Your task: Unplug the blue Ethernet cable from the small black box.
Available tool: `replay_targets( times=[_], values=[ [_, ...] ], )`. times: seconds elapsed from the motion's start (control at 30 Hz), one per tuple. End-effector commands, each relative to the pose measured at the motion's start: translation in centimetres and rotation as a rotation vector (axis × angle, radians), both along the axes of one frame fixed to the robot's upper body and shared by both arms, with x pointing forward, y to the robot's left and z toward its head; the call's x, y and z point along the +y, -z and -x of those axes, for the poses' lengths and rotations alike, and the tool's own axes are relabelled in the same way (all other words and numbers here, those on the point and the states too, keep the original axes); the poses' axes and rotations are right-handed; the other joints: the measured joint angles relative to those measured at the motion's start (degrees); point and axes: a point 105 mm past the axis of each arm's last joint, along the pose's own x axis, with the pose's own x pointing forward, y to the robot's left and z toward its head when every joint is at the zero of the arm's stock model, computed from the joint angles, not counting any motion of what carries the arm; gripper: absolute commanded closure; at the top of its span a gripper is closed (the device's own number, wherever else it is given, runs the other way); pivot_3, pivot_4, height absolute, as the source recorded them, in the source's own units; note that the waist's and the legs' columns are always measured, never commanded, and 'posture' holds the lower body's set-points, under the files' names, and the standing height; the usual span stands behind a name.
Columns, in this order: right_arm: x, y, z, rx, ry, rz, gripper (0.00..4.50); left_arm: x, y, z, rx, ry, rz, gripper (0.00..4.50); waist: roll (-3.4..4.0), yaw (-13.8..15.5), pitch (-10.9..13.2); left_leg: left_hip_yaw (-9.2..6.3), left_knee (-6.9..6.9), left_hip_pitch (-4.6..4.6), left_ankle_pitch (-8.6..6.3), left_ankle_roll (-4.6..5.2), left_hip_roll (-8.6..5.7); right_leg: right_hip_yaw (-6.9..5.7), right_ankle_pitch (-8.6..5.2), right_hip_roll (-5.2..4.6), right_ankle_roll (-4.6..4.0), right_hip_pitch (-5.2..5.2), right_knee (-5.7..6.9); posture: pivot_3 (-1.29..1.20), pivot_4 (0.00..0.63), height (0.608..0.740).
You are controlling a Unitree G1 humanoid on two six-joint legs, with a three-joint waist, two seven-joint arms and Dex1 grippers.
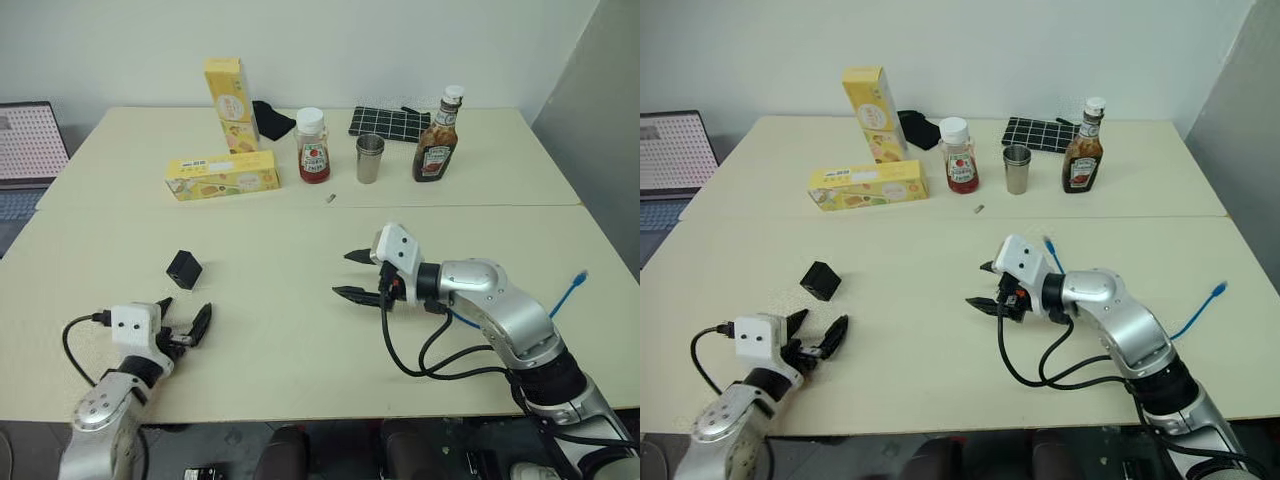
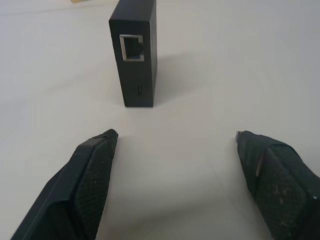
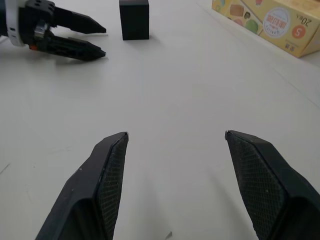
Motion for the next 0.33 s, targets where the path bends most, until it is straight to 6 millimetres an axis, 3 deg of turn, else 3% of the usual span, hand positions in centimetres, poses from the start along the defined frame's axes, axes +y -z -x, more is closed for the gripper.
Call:
replay_targets(
  times=[0.03,0.13,0.33],
  values=[
    [-2.4,-1.7,-0.3,-0.041,0.045,-0.012,1.21,-0.6,-3.4,0.7,-0.024,0.092,-0.062,0.47,0.00,0.2,0.0,0.00,0.01,0.02,0.00,0.00,-0.06,-0.02,0.00,0.04,0.00,0.05,0.01,0.00,0.150,0.740],
    [-5.7,-2.3,-1.0,-0.036,0.111,0.019,1.21,-0.3,-5.2,1.2,-0.009,0.165,-0.107,0.47,0.00,0.2,0.0,0.09,0.01,0.05,0.00,0.00,-0.09,-0.04,0.00,0.04,0.01,0.06,0.01,0.00,0.150,0.740],
    [-9.6,-2.9,-1.6,-0.018,0.176,0.078,1.21,0.9,-7.5,0.8,-0.019,0.221,-0.130,0.47,-0.01,0.1,0.0,0.18,-0.08,0.09,0.00,0.01,-0.07,-0.07,-0.01,0.11,0.00,0.05,-0.06,0.00,0.150,0.740]
  ],
)
